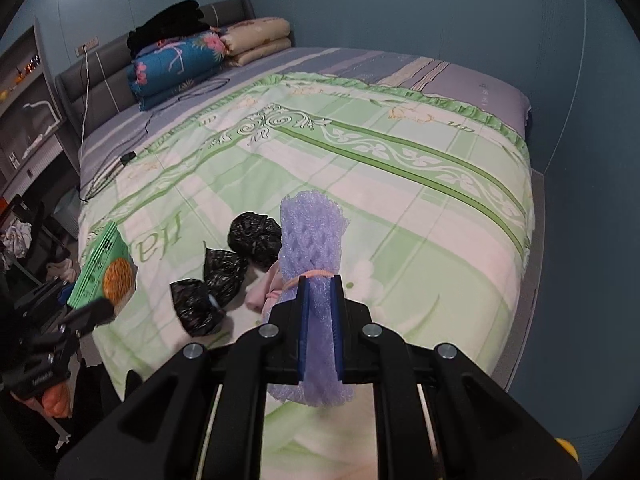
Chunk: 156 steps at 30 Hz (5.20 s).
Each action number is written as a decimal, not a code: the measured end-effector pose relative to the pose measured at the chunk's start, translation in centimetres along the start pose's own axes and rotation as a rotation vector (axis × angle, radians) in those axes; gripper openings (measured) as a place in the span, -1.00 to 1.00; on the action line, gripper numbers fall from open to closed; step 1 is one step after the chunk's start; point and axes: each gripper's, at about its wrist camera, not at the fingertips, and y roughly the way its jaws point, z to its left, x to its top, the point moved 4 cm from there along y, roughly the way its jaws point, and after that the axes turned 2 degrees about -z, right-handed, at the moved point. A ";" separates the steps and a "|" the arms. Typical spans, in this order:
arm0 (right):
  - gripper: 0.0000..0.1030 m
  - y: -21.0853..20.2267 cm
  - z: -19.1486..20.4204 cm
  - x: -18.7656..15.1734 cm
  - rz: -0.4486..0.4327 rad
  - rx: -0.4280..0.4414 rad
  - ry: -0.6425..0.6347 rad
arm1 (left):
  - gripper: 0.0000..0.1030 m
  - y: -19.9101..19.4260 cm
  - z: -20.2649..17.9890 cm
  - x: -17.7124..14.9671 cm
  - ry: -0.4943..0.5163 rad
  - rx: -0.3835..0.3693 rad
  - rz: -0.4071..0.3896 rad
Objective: Collect trash
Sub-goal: 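Carry the foam net and green wrapper in both grippers over the bin, then open both grippers to drop the net and wrapper into the bin, then move both open grippers back over the black bags and pink cloth, then grasp the black plastic bag with the left gripper while the right grasps the pink cloth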
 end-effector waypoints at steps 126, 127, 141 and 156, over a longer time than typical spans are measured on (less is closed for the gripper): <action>0.18 -13.2 -9.6 -9.0 -0.191 0.024 0.293 | 0.81 1.7 -12.0 1.8 0.076 -0.007 0.000; 0.19 -12.3 -9.0 -8.3 -0.178 0.036 0.281 | 0.81 2.0 -10.7 1.7 0.067 0.011 0.005; 0.19 1.6 -3.1 -2.7 0.047 0.127 0.177 | 0.81 6.2 0.3 -1.4 -0.042 0.128 0.125; 0.19 12.8 1.4 -1.0 0.260 0.158 0.126 | 0.81 10.4 2.6 -2.5 -0.039 0.099 0.191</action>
